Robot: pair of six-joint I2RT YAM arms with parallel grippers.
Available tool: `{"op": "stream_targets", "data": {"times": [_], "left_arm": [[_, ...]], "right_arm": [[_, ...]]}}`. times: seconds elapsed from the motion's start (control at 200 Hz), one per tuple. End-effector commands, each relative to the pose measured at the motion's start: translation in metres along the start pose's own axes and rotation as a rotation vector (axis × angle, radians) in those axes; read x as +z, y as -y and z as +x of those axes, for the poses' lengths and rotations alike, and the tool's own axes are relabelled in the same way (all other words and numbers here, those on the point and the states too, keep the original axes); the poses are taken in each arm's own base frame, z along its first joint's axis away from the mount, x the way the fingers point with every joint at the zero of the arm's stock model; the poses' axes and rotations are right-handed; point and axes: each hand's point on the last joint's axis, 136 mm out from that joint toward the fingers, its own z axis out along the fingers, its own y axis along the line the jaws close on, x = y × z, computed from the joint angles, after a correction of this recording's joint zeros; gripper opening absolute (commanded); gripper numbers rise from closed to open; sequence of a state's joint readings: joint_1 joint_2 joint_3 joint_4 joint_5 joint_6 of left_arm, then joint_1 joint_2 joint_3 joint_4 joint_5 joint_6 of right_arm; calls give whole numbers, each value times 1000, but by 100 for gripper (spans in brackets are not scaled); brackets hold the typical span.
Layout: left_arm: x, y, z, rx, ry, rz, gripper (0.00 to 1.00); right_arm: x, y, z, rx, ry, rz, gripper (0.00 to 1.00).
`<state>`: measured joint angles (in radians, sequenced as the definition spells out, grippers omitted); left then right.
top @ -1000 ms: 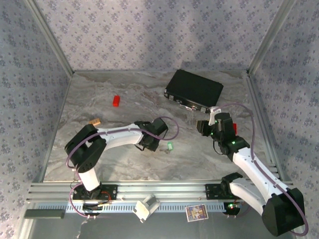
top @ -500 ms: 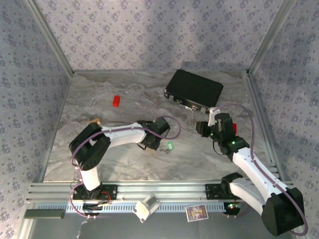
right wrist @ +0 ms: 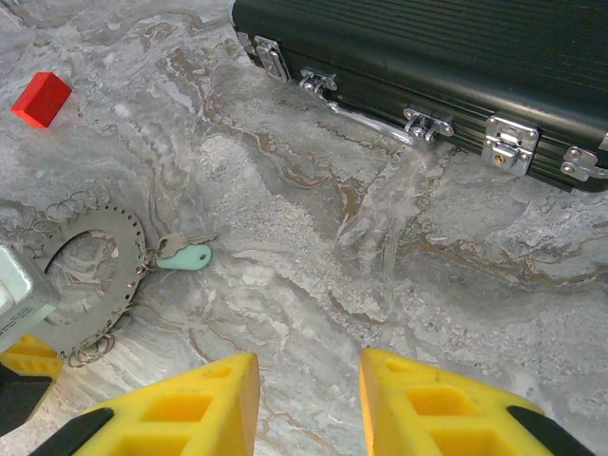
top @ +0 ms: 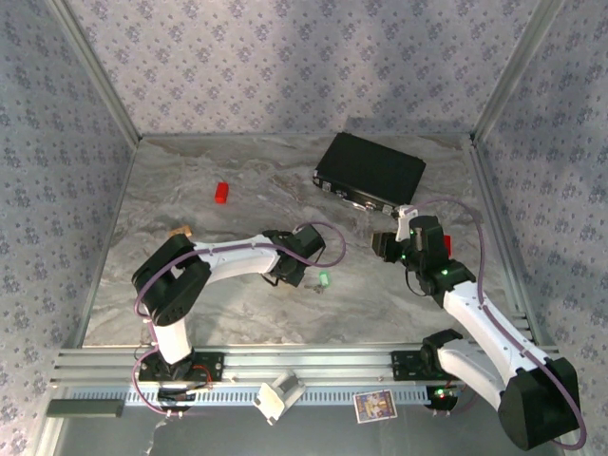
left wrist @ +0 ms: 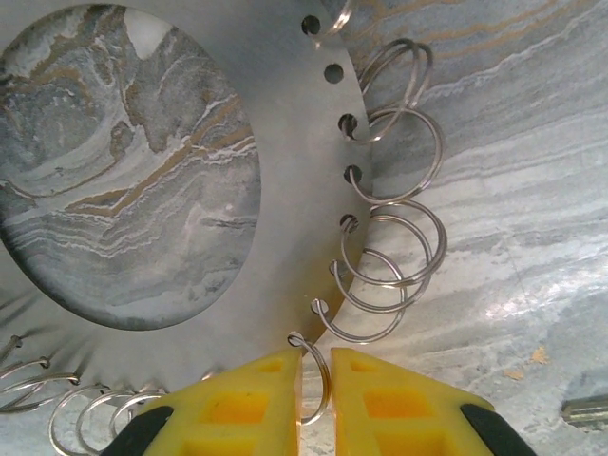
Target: Put the keys on the keyring
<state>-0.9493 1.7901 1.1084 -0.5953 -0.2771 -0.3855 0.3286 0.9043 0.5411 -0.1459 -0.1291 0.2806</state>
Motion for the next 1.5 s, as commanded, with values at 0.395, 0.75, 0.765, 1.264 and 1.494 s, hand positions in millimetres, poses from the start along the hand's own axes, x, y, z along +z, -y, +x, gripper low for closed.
{"op": "stream_targets", "data": {"times": [0.395,0.75,0.765,1.264,1.494], "left_arm": [[-18,5,-6,-43,46,55,0],[-31,-2,-2,-370,111,277,0],[-31,-2,-1,-381,112,281,0],[-14,-8,9,-495,104,307,7],[-20,-11,14,-334,91,146,33]], "right_arm": [[-2,-4,-4,-12,-1,-25,33],[-2,-10,-4,-3,1,-57,33],[-2,-10,-4,-4,1,-58,33],[-2,-13,-5,-4,-1,-73,32],[-2,-14,-6,-5,1,-74,32]]}}
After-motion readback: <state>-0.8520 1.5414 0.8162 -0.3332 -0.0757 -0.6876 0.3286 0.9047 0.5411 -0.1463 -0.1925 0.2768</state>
